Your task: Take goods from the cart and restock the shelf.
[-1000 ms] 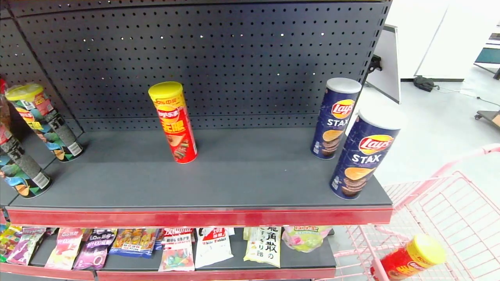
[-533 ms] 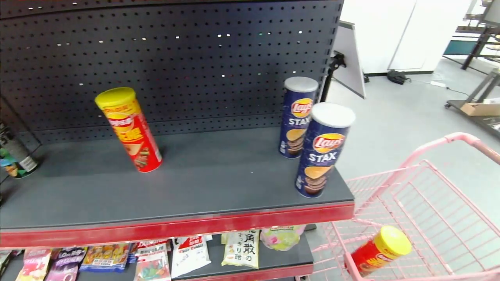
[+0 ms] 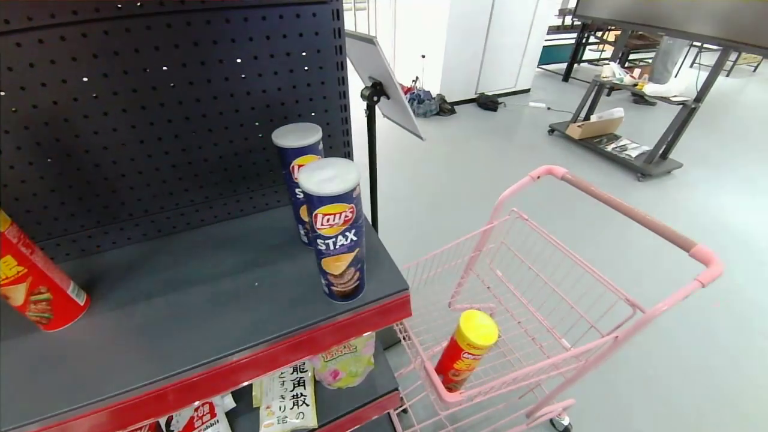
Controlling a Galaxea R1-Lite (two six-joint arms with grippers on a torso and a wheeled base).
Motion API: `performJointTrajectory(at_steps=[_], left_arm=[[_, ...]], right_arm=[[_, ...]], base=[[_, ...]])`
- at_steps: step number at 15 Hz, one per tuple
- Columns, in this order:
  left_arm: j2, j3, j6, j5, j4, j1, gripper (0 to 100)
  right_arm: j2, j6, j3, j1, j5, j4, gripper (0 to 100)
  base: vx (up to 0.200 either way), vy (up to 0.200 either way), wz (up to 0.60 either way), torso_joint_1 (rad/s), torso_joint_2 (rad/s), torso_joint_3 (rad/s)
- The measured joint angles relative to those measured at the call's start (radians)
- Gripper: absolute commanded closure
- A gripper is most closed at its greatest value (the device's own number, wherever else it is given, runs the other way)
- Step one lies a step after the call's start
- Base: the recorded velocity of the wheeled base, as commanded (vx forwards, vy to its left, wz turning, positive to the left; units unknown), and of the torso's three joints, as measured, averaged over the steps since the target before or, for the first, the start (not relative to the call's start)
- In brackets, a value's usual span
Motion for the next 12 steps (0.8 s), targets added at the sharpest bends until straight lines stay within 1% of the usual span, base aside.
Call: performJointTrajectory(at_steps=[3,12], left_arm=[[0.0,0.0,0.0,0.001,0.001,-0.001,0],[0.0,0.0,0.0,0.0,0.0,-0.001,0]], right_arm=[[0.0,0.001,0.0,0.0,0.001,-0.001,0],[0.0,0.001,0.0,0.0,0.0,-0.002,0]], base=[[0.0,0.0,0.0,-0.019,0.03,0.027],[0.0,0.0,0.0,-0.14,0.35,0.209]])
